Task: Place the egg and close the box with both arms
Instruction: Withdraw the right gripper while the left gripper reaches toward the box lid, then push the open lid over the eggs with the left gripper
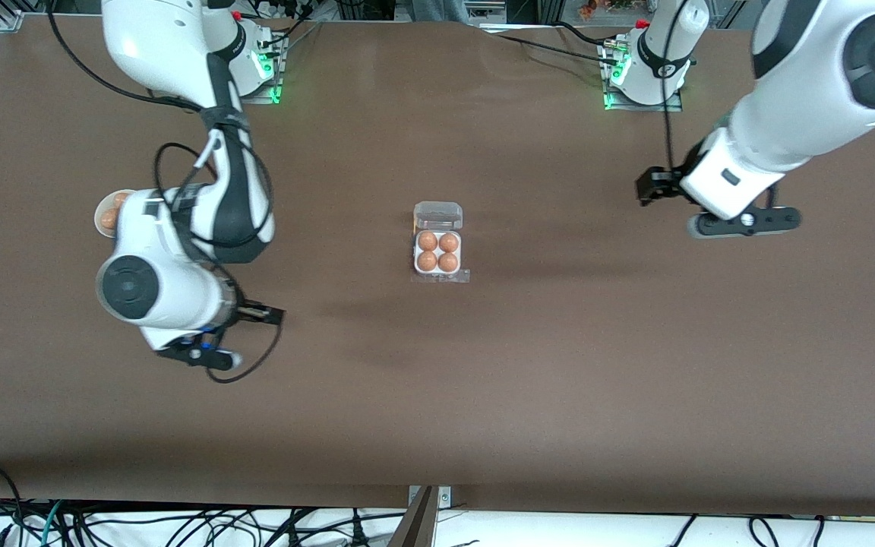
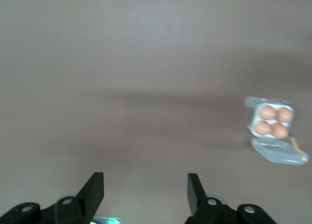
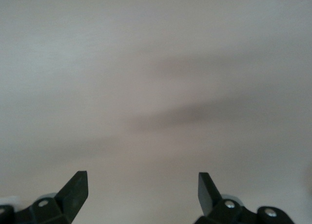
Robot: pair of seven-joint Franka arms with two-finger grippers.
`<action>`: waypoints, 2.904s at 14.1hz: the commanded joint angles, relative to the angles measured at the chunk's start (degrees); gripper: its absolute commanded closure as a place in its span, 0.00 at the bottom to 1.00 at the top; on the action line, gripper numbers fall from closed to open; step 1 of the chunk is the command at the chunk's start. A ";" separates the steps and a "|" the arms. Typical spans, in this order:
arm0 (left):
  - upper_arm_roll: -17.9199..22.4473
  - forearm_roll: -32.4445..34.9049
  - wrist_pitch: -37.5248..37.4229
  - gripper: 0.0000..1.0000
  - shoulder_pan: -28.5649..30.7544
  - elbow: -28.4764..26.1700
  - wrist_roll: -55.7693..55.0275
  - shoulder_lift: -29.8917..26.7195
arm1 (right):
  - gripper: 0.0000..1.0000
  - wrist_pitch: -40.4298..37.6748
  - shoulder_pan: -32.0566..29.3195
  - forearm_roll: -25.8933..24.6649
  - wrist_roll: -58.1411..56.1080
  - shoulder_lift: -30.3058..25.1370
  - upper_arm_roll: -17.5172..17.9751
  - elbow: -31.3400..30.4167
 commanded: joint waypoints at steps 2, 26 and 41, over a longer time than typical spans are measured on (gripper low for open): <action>0.63 -6.03 -1.09 0.61 -4.54 1.15 -6.28 3.25 | 0.00 -2.26 1.02 0.38 -8.93 -1.45 -6.22 -0.57; 0.63 -20.64 2.23 0.87 -25.47 5.90 -16.13 29.10 | 0.00 -5.16 -37.22 -21.86 -0.33 -43.03 35.43 -21.75; 1.42 -20.11 20.09 0.87 -27.94 5.90 -17.90 32.10 | 0.00 -2.53 -37.04 -24.41 -0.06 -42.50 35.43 -21.40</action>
